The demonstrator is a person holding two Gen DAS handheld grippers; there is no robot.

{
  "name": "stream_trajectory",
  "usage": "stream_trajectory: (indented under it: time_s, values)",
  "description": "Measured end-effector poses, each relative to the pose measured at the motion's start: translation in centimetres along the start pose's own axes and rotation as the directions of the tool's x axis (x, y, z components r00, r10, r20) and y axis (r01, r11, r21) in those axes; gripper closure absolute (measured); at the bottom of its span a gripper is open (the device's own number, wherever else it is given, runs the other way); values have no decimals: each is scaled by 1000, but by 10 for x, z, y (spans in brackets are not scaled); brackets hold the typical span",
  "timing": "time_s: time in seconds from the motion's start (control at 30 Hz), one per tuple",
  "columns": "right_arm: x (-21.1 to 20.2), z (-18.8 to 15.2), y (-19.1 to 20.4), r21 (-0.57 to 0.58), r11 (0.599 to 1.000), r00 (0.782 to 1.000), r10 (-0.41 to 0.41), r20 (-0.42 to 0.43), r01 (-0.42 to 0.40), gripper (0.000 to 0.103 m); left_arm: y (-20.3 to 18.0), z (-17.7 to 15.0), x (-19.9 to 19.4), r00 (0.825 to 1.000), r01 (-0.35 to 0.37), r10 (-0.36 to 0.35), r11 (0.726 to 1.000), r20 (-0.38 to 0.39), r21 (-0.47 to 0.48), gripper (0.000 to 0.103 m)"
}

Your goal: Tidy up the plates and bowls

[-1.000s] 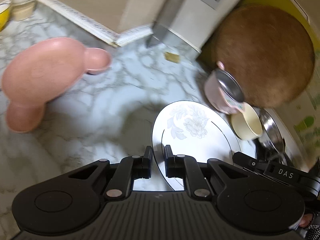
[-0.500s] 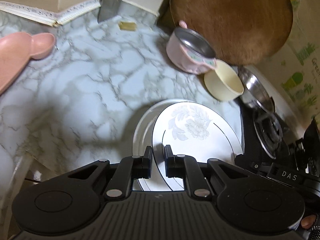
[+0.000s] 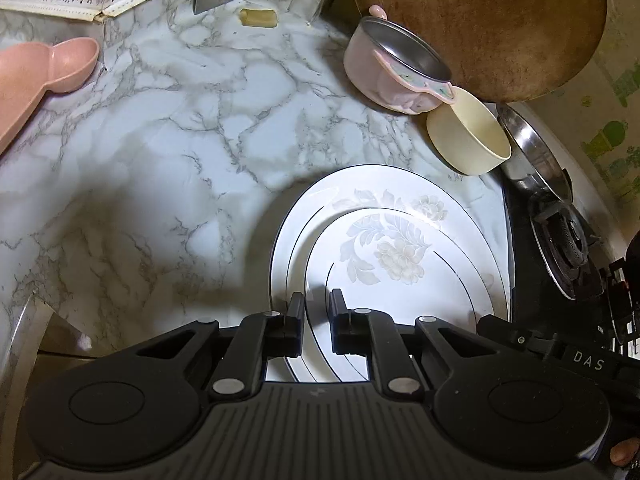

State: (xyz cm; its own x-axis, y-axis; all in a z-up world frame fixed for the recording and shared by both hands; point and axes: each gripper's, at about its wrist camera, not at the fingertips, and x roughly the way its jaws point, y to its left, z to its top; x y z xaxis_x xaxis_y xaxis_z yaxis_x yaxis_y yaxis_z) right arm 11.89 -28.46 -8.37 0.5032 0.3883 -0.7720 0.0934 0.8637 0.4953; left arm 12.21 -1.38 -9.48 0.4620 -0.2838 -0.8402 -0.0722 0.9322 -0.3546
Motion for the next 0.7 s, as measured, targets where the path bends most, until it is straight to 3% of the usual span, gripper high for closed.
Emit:
stream_trajectory:
  time_s: [0.7]
  values:
    - [7, 3, -2, 11, 1000, 1000, -19, -15, 19, 96, -1, 6, -4, 1000, -11, 10, 999, 6, 46, 92]
